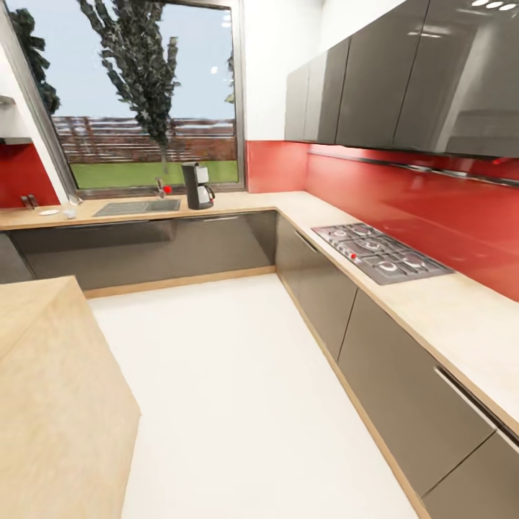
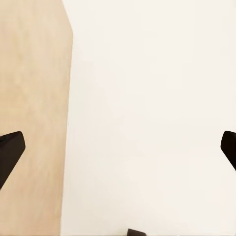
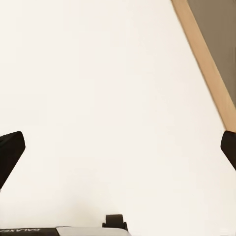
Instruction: Set up a coffee station on the kitchen countertop: keep the coffee maker on the countertop, move the bottle of coffee from the kitchen shelf to the counter next to the coffee maker, place a paper coffee filter on top of the coffee maker, put the saucer next to the coffee maker with the coffee cup on the saucer, and place the electric kettle next to the coffee maker.
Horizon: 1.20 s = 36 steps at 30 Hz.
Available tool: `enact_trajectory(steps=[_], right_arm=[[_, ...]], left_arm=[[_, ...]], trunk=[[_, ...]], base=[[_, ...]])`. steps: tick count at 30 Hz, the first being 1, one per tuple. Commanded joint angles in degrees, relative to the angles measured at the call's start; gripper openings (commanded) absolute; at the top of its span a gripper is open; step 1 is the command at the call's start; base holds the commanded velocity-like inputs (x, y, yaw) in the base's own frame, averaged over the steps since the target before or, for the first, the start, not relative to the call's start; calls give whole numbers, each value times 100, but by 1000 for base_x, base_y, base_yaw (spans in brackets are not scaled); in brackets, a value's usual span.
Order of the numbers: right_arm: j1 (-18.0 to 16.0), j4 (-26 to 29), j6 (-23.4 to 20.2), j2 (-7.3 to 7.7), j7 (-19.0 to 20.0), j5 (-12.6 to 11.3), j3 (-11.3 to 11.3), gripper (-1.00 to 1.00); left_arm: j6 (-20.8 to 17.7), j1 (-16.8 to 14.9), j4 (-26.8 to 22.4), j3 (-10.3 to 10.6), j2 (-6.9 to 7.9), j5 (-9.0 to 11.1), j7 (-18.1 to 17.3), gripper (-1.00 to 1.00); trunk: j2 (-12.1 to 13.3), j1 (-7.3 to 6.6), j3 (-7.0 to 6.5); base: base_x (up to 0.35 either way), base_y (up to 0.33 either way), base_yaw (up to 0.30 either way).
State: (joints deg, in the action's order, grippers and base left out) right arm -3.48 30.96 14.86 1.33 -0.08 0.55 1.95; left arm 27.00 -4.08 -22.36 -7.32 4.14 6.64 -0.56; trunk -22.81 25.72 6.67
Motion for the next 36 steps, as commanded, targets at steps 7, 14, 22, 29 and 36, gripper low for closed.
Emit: enact_trajectory(steps=[7,14,22,29,36], right_arm=[[-4,-2,17,-1,9,6,7,100],[-4,-2,17,-1,11,6,0,100],[-4,-2,17,-1,0,6,-1,100],[-4,-2,17,-1,-6,6,-1,100],[-4,-2,24,2,-9,6,-1,100]], left_arm=[[23,-5,4,12,7,48,-6,100],[24,-5,4,12,8,48,-6,100],[24,-5,4,12,8,48,-7,100],[24,-5,4,12,8,48,-6,100],[24,-5,4,12,8,48,-6,100]], trunk=[[-11,6,13],[-11,6,13],[-11,6,13],[-11,6,13],[-11,6,13]], base=[[334,0,22],[339,0,1],[339,0,46],[339,0,207],[339,0,27]])
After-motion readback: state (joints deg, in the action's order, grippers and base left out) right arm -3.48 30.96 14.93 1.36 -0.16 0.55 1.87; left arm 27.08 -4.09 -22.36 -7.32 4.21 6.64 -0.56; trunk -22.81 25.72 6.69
